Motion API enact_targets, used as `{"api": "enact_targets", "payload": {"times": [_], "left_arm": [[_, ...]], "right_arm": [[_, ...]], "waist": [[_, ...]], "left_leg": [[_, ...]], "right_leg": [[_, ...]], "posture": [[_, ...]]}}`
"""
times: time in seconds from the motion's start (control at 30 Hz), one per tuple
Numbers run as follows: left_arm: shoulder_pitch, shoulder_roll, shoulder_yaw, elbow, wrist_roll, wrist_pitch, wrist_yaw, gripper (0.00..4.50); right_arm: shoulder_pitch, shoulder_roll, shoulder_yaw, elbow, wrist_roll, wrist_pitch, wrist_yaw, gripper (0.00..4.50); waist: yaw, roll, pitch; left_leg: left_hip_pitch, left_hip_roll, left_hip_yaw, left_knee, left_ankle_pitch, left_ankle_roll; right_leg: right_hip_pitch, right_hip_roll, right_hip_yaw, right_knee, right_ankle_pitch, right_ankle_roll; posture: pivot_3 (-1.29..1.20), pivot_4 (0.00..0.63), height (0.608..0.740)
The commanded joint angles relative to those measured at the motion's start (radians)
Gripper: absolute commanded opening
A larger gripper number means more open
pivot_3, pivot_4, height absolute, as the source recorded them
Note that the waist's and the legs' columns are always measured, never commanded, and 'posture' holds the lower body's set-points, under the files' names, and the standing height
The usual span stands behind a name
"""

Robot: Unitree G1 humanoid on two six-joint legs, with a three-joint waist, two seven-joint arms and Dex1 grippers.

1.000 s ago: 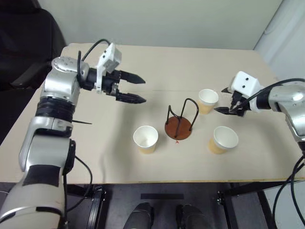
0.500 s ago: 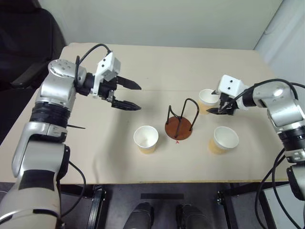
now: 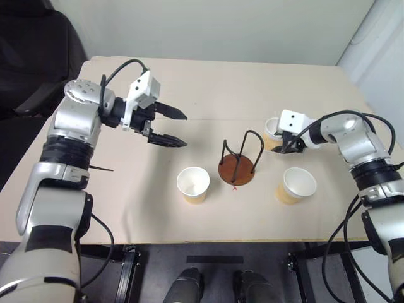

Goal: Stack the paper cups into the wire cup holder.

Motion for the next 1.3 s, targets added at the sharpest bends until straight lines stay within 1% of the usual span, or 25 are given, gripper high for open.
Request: {"api": "enact_targets", "payload": {"times": [0.03,0.13,0.17,0.33,0.47,0.63,0.8,0.9,1.13,1.3], "left_arm": [[-0.003,0.008,0.022,-0.030,-0.012,-0.015,-0.033,4.45],[-0.006,0.001,0.033,-0.033,-0.029,0.002,-0.033,4.45],[-0.007,0.000,0.036,-0.034,-0.031,0.006,-0.033,4.45],[-0.002,-0.014,0.064,-0.027,-0.022,0.015,-0.033,4.45],[0.007,-0.020,0.081,-0.026,-0.012,0.017,-0.030,4.45],[0.010,-0.034,0.089,-0.018,-0.001,0.015,-0.026,4.45],[-0.001,-0.050,0.090,-0.003,0.013,0.011,-0.027,4.45],[-0.003,-0.059,0.092,0.002,0.019,0.008,-0.028,4.45],[-0.010,-0.073,0.091,0.014,0.031,0.004,-0.031,4.45],[-0.018,-0.085,0.088,0.029,0.041,-0.003,-0.033,4.45]], "right_arm": [[-0.024,-0.014,-0.022,-0.040,0.000,0.003,0.037,1.32],[-0.015,-0.030,-0.038,-0.109,0.014,0.051,0.076,0.21],[-0.010,-0.036,-0.045,-0.140,0.022,0.074,0.089,0.05],[0.027,-0.089,-0.083,-0.379,0.067,0.235,0.147,0.05],[0.037,-0.136,-0.104,-0.536,0.087,0.338,0.162,0.05],[-0.033,-0.168,-0.126,-0.733,0.105,0.456,0.152,0.05],[-0.147,-0.161,-0.109,-0.833,0.123,0.514,0.157,0.05],[-0.185,-0.145,-0.096,-0.889,0.150,0.553,0.161,0.05],[-0.193,-0.142,-0.058,-0.974,0.208,0.600,0.181,0.05],[-0.161,-0.144,-0.018,-1.003,0.227,0.606,0.190,0.05]], "waist": [[0.000,0.000,0.000],[0.000,0.000,0.000],[0.000,0.000,0.000],[0.001,0.000,0.000],[-0.001,0.000,0.000],[-0.002,0.000,0.000],[-0.004,0.000,0.000],[-0.003,0.000,0.000],[-0.003,0.000,0.000],[-0.004,0.000,0.000]], "left_leg": [[0.000,0.000,0.000,-0.001,0.000,0.000],[0.000,0.000,0.000,-0.002,0.000,0.000],[0.000,0.000,0.000,-0.003,0.000,0.000],[-0.001,0.000,0.000,-0.006,0.000,0.000],[-0.001,0.000,0.000,-0.007,0.000,0.000],[-0.001,0.000,0.000,-0.007,0.000,0.000],[-0.001,0.000,0.000,-0.008,0.000,0.000],[-0.001,0.000,0.000,-0.008,0.000,0.000],[-0.001,0.000,-0.001,-0.007,0.000,0.000],[-0.001,0.000,0.000,-0.007,0.000,0.000]], "right_leg": [[0.000,0.000,0.000,0.000,0.000,0.000],[0.000,0.000,0.000,-0.001,0.000,0.000],[0.000,0.000,0.000,-0.001,0.000,0.000],[0.000,0.000,0.000,-0.005,0.000,0.000],[0.000,0.000,0.000,-0.008,0.000,0.000],[0.000,0.000,0.000,-0.014,0.000,0.000],[0.000,0.000,0.000,-0.014,0.000,0.000],[0.000,0.000,0.000,-0.014,0.000,0.000],[0.000,0.000,0.000,-0.015,0.000,0.000],[-0.001,0.000,0.000,-0.014,0.000,0.000]], "posture": [[0.00,0.150,0.740],[0.00,0.150,0.740],[0.00,0.150,0.740],[0.00,0.150,0.740],[0.00,0.150,0.740],[0.00,0.150,0.740],[0.00,0.150,0.740],[0.00,0.150,0.740],[0.00,0.150,0.740],[0.00,0.150,0.740]]}}
